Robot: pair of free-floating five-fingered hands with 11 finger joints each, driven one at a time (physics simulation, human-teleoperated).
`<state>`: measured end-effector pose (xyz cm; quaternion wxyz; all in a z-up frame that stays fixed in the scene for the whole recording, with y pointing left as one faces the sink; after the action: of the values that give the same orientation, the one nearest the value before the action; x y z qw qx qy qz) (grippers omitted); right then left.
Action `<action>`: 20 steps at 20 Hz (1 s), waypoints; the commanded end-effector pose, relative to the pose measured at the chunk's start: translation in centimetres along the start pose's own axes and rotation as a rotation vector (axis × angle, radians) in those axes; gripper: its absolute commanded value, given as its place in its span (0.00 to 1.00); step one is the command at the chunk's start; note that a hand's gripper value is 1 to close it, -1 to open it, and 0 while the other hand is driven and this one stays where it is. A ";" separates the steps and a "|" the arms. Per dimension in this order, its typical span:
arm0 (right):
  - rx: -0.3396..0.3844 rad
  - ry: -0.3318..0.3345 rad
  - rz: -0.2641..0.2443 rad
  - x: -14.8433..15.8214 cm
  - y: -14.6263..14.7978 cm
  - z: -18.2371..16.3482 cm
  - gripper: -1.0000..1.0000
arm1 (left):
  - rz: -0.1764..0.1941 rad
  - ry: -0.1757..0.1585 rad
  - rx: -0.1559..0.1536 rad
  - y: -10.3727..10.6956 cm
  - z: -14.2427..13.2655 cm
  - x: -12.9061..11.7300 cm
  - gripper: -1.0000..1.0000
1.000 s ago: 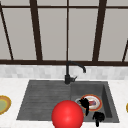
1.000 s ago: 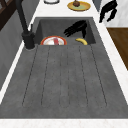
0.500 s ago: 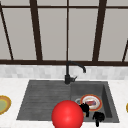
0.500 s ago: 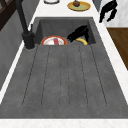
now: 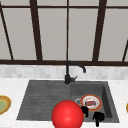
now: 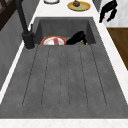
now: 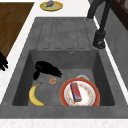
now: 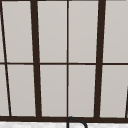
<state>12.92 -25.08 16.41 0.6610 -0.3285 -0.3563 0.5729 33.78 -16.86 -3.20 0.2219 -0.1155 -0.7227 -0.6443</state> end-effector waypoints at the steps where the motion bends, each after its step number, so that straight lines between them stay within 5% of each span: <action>1: 0.000 0.000 0.000 0.0 0.0 0.0 0.50 | 0.080 0.077 0.024 -1.0 0.3 -1.4 0.00; 9: 0.000 0.000 0.000 0.0 0.0 0.0 0.50 | 0.175 0.030 -0.026 -2.3 0.1 -6.2 0.00; 12: 0.000 0.000 0.000 0.0 0.0 0.0 0.50 | 0.179 0.017 -0.035 -2.6 -0.5 -9.1 0.00; 16: 0.000 0.000 0.000 0.0 0.0 0.0 0.50 | 0.255 0.103 -0.034 -3.1 -0.6 -11.0 0.00; 20: 0.000 0.000 0.000 0.0 0.0 0.0 0.50 | 0.283 0.113 -0.052 -2.8 -0.7 -10.5 0.00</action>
<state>12.92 -25.08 16.41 0.6610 -0.3285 -0.3563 0.5729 40.31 -16.17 -8.28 0.3162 -0.1712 -0.6775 -0.6416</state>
